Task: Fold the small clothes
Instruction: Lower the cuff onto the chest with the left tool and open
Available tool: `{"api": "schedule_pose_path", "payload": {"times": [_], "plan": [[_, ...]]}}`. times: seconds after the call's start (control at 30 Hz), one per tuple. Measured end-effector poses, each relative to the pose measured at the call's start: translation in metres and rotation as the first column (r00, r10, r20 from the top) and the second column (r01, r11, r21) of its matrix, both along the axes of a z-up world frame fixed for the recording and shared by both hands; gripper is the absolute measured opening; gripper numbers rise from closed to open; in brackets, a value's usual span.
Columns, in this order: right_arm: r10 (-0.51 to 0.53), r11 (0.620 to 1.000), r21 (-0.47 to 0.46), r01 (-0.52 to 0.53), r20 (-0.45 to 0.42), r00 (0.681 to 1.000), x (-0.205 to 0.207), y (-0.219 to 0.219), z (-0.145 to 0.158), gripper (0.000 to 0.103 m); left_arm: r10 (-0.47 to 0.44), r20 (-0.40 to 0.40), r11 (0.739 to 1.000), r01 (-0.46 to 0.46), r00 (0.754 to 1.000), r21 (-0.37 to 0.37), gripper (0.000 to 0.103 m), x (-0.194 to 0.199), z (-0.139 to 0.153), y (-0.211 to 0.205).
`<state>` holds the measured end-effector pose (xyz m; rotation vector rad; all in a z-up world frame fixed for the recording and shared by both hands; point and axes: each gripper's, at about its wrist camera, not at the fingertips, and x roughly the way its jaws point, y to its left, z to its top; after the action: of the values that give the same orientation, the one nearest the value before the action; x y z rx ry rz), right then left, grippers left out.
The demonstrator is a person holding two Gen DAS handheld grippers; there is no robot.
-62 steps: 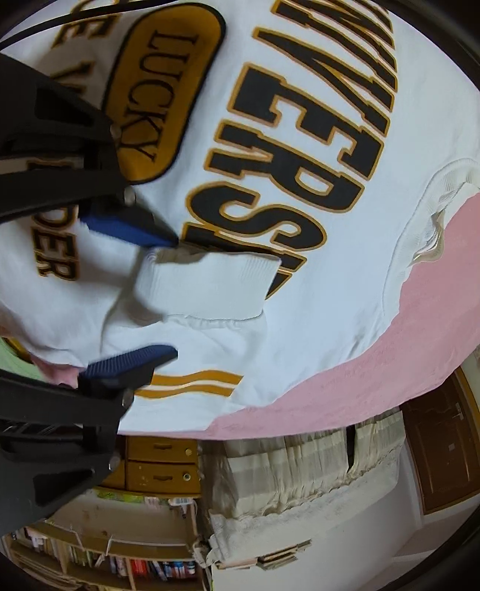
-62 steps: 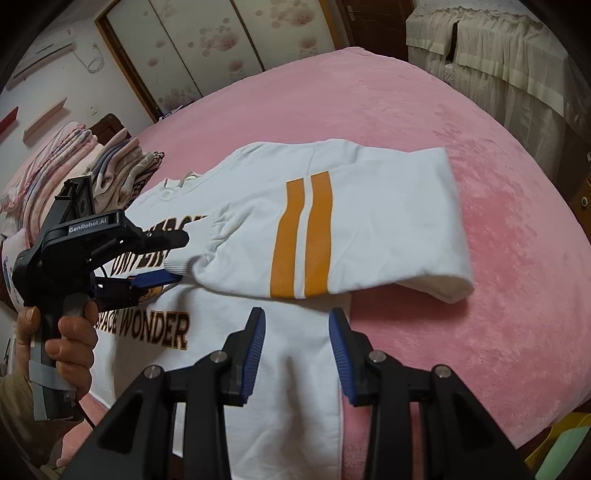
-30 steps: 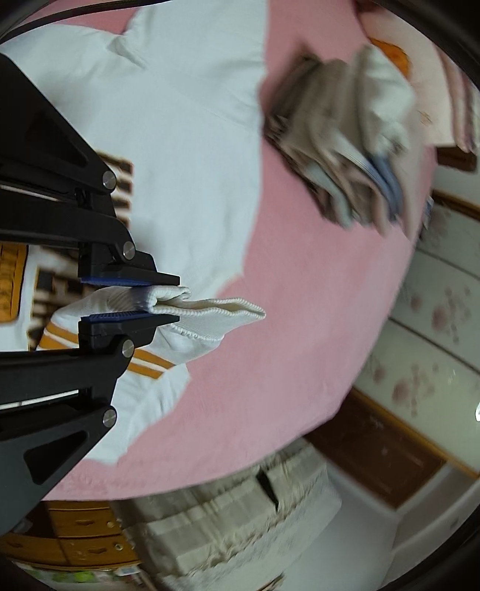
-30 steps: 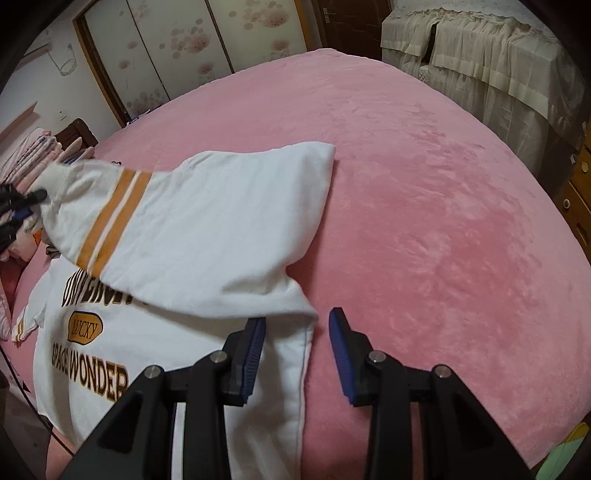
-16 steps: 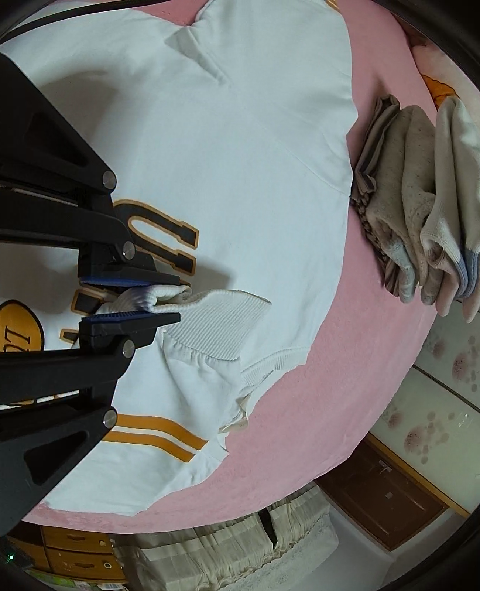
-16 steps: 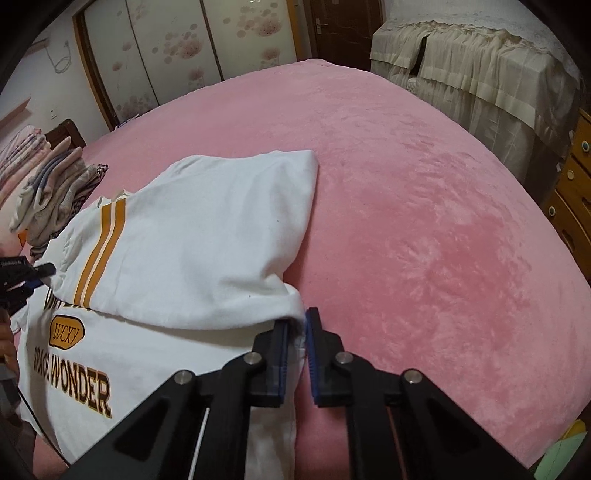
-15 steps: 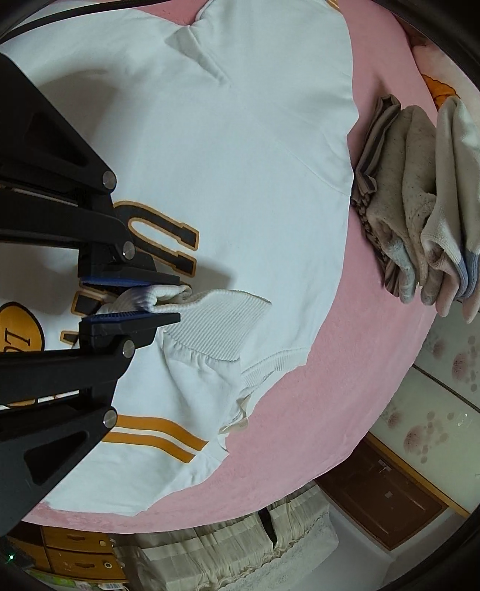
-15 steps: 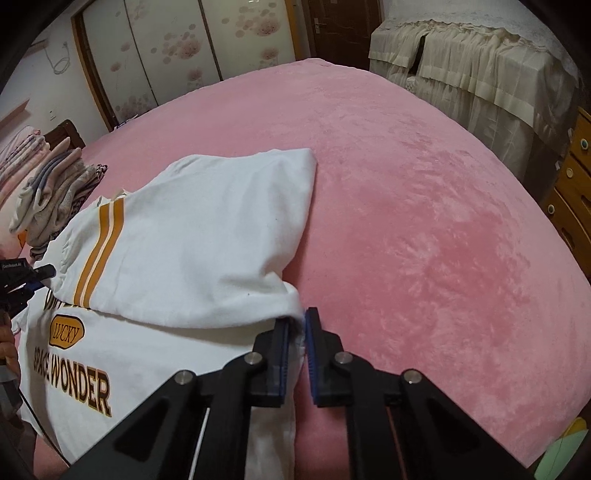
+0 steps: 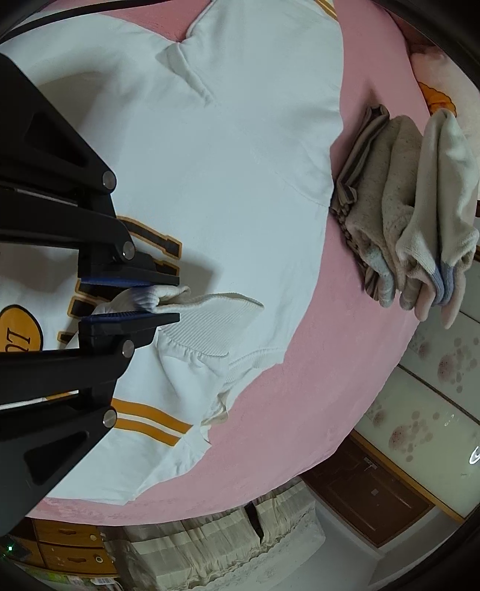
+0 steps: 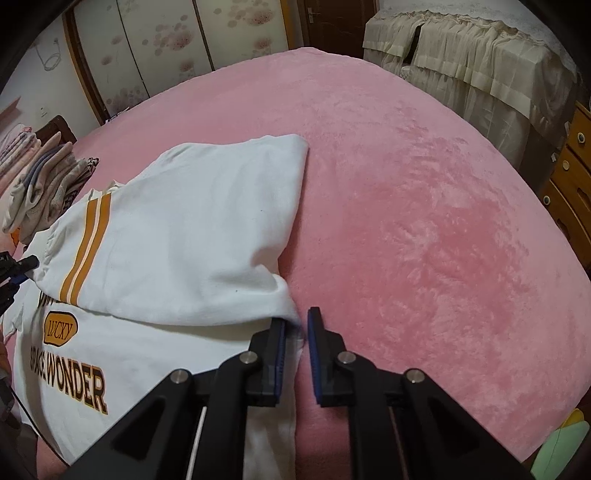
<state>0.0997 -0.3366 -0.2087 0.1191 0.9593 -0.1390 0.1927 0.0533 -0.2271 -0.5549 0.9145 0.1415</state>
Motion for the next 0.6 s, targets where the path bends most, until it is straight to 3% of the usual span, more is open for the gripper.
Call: {"api": "schedule_pose_path", "payload": {"times": [0.43,0.6], "plan": [[-0.006,1.0,-0.008,0.006,-0.019,1.0,-0.006,-0.003,-0.002,0.022,0.04,-0.044,0.999,-0.041,0.998,-0.016,0.01,-0.011,-0.016,0.008],[-0.01,1.0,-0.025,0.009,-0.029,1.0,-0.008,-0.001,-0.003,0.025,0.049,-0.081,0.996,-0.055,0.996,-0.069,0.015,-0.003,-0.023,0.019]]}}
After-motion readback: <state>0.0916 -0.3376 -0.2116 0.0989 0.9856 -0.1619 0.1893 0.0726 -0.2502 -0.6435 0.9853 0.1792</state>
